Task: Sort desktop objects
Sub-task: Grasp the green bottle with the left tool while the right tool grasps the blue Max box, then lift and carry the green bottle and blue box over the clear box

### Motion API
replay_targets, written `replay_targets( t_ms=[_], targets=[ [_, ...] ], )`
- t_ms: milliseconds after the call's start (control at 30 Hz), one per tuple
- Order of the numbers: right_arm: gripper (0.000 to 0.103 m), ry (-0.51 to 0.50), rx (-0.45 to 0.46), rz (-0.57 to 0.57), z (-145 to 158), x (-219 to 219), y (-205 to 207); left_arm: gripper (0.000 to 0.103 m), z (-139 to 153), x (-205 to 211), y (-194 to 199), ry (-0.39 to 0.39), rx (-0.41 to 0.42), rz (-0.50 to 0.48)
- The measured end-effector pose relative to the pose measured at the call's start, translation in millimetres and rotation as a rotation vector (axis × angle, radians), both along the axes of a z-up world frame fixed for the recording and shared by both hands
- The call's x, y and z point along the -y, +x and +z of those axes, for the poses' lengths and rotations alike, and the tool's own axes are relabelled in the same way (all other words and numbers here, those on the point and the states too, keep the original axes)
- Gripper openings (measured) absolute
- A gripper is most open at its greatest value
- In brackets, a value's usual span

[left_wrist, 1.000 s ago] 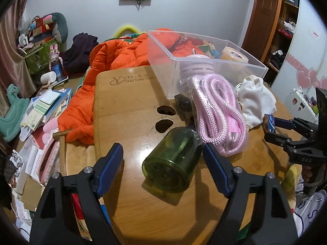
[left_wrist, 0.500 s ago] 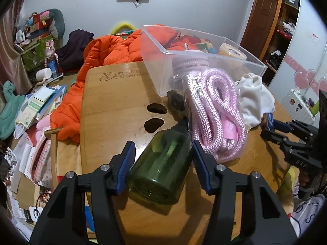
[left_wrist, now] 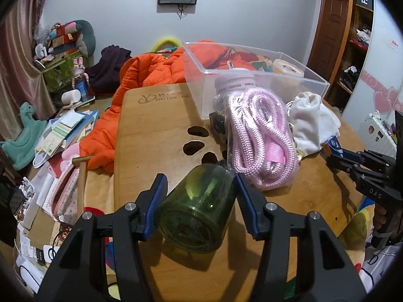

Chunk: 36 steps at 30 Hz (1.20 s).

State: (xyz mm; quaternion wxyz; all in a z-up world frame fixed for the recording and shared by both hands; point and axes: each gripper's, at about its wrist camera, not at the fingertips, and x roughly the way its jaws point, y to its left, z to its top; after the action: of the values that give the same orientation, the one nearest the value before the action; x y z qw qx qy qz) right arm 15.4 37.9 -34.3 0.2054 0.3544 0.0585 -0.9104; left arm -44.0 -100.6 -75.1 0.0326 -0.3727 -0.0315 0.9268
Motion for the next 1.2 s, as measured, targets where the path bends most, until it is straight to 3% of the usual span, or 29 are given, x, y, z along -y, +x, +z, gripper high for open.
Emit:
replay_targets(
  t_ms=[100,167,500,800,1200],
  targets=[
    [0.022,-0.021,-0.005,0.004,3,1,3,0.052,8,-4,5,0.0,-0.022,0.01],
    [0.022,-0.024,-0.014,0.006,5,-4,7,0.041,14,-7,6,0.014,-0.032,0.004],
    [0.022,-0.066,-0.058,0.029,26,-11,15,0.041,23,-22,7,0.0,-0.044,0.008],
    [0.022,-0.072,-0.095,0.054,49,-20,13,0.041,58,-26,16,0.006,-0.128,0.011],
    [0.022,-0.106,-0.183,0.073,105,-35,-1,0.041,93,-42,7,0.025,-0.218,-0.022]
  ],
)
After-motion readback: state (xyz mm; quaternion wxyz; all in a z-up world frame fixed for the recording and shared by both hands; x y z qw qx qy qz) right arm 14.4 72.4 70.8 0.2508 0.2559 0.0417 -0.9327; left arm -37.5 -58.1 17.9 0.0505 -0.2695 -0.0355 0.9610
